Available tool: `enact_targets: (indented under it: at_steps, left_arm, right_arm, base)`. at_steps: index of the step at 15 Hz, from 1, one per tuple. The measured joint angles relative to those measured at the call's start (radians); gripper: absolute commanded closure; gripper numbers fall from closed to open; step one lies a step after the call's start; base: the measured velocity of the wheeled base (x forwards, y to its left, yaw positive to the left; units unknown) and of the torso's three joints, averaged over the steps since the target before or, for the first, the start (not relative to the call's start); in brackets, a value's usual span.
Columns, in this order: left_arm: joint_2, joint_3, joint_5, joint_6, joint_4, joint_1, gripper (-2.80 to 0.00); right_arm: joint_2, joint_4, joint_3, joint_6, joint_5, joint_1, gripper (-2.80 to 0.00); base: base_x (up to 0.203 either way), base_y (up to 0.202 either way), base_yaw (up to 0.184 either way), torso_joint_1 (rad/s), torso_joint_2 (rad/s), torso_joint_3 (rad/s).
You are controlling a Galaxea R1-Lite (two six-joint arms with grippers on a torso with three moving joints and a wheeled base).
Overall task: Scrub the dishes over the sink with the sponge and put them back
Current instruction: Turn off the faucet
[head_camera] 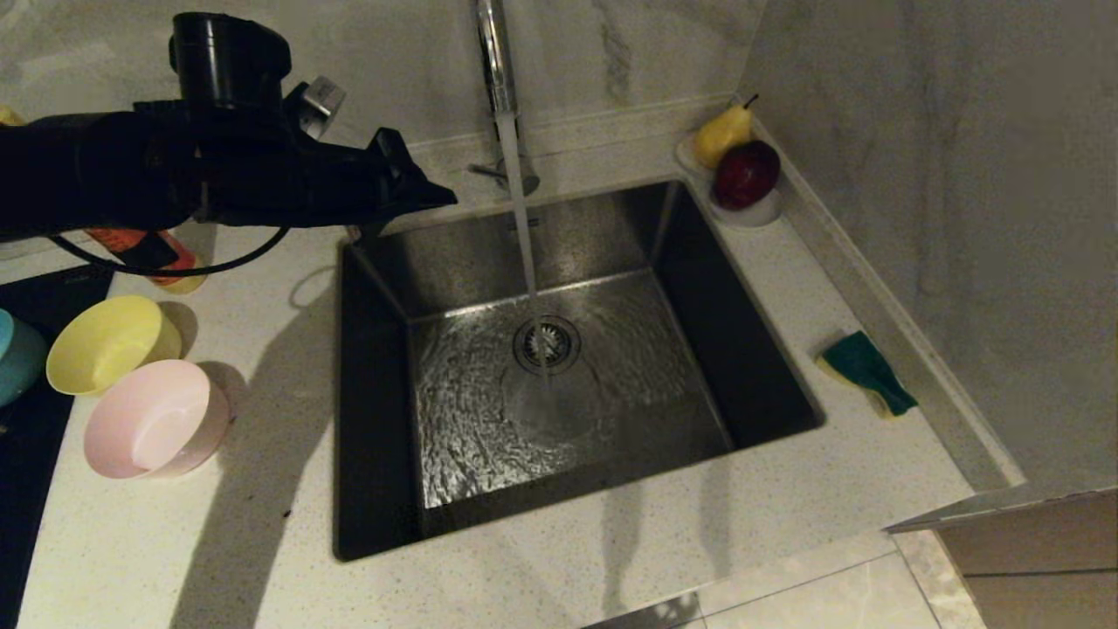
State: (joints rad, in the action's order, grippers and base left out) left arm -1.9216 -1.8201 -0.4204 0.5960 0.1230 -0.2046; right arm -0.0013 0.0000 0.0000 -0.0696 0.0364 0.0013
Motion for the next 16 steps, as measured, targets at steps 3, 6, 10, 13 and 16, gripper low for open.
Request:
enact_targets:
  at_steps: [3, 6, 10, 13, 16]
  left_arm:
    - [-0.036, -0.037, 0.0, 0.014, 0.0, -0.003, 0.0]
    - [-0.062, -0.056, 0.0, 0.034, -0.042, -0.011, 0.0]
    - [-0.081, -0.059, 0.001, 0.064, -0.106, -0.021, 0.0]
    - [-0.098, -0.06, 0.031, 0.065, -0.143, -0.027, 0.0]
    - [-0.128, -0.059, 0.123, 0.064, -0.229, -0.034, 0.0]
  right_arm:
    - [0.0, 0.0, 0.0, 0.0, 0.0, 0.0, 0.0]
    - [0.0, 0.0, 0.0, 0.0, 0.0, 0.0, 0.0]
    - [0.0, 0.0, 0.0, 0.0, 0.0, 0.0, 0.0]
    - [0.0, 0.0, 0.0, 0.0, 0.0, 0.0, 0.0]
    - [0.0, 0.0, 0.0, 0.0, 0.0, 0.0, 0.0]
  base:
    - [0.0, 0.0, 0.0, 0.0, 0.0, 0.0]
    - [0.0, 0.0, 0.0, 0.0, 0.0, 0.0]
    - [0.0, 0.0, 0.0, 0.0, 0.0, 0.0]
    - [0.0, 0.0, 0.0, 0.0, 0.0, 0.0]
    - [0.0, 0.0, 0.0, 0.0, 0.0, 0.0]
